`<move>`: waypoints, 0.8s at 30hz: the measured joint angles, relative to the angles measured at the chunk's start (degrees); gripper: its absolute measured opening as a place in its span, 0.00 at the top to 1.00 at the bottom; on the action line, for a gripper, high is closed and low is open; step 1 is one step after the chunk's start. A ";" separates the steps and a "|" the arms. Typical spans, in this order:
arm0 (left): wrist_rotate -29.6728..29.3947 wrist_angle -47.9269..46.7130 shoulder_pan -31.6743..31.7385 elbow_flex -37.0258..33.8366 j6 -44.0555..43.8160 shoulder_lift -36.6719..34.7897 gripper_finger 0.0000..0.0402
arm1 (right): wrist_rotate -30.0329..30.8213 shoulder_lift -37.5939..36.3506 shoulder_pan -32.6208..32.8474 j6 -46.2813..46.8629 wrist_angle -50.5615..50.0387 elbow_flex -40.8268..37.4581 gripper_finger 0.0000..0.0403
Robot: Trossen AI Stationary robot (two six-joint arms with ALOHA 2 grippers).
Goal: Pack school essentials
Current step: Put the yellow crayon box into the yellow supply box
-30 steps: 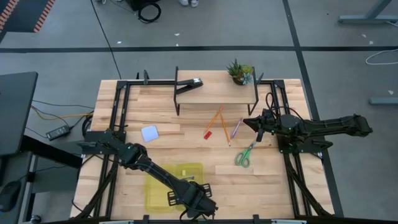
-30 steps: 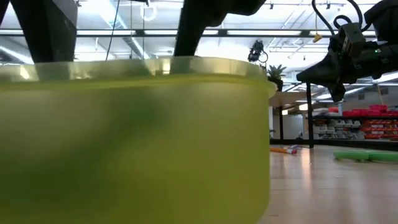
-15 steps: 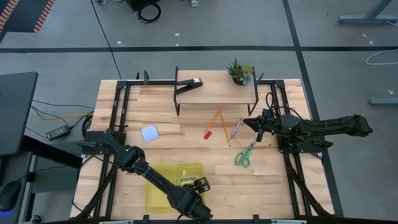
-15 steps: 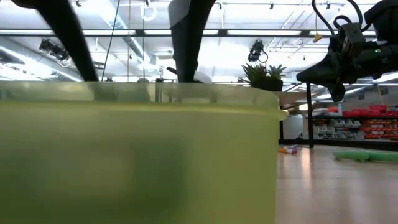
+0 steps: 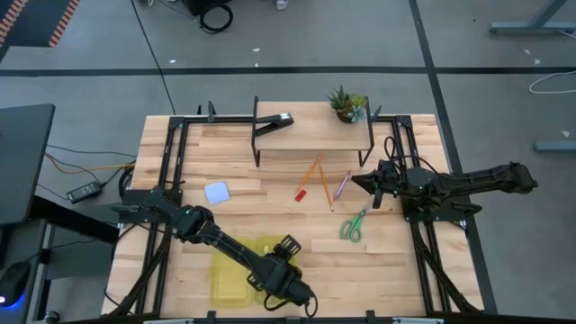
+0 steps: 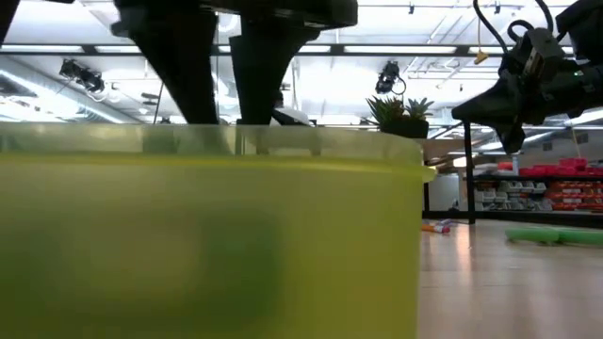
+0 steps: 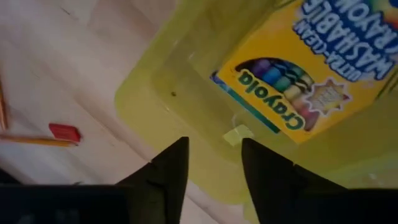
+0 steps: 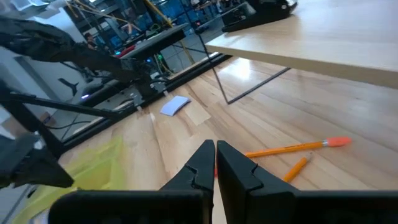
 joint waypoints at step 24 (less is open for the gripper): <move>4.98 32.74 4.48 -34.95 3.58 -25.62 0.87 | 0.04 -0.04 2.34 -14.51 10.22 0.07 0.94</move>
